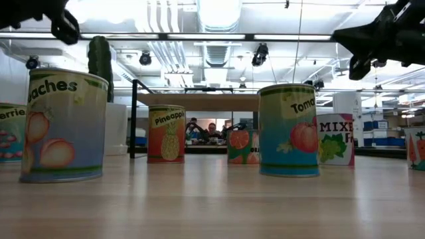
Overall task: Pick and place cans onto a shelf
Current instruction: Put the canned tomatoes on the shelf
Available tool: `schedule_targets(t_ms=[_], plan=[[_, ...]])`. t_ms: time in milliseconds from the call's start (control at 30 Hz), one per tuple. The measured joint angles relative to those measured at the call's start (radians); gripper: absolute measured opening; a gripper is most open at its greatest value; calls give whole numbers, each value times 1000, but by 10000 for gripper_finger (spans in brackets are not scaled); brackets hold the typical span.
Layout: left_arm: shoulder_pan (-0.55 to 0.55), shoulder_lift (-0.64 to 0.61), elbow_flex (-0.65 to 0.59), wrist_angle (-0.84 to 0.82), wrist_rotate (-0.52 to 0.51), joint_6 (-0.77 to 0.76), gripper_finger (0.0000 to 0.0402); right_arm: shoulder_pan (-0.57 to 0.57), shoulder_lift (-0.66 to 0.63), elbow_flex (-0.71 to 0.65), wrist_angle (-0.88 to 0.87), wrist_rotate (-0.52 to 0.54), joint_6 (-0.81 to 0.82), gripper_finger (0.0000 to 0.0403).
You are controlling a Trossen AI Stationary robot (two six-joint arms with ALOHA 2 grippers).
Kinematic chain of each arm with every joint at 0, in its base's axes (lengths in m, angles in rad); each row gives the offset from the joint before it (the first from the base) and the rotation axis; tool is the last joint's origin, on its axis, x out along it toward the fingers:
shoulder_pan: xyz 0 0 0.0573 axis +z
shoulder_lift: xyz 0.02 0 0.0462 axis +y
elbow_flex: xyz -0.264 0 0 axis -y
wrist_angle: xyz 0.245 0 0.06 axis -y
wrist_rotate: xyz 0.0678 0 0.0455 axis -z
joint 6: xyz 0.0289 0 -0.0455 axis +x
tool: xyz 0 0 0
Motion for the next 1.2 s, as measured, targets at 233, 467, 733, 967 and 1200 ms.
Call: schedule_targets(t_ms=[233,467,733,967,1200], plan=[[0,35,0,96,3,134,0,0,1,7,20,60,23,9],[0,192,0,397,5,225,0,0,107,107,42,64,-46,9],[0,391,13,600,7,218,0,0,336,314,-65,49,-188,9],[0,543,59,604,7,124,0,22,482,445,-132,-9,-295,9],[0,678,93,601,6,94,0,109,560,495,-146,-7,-328,9]])
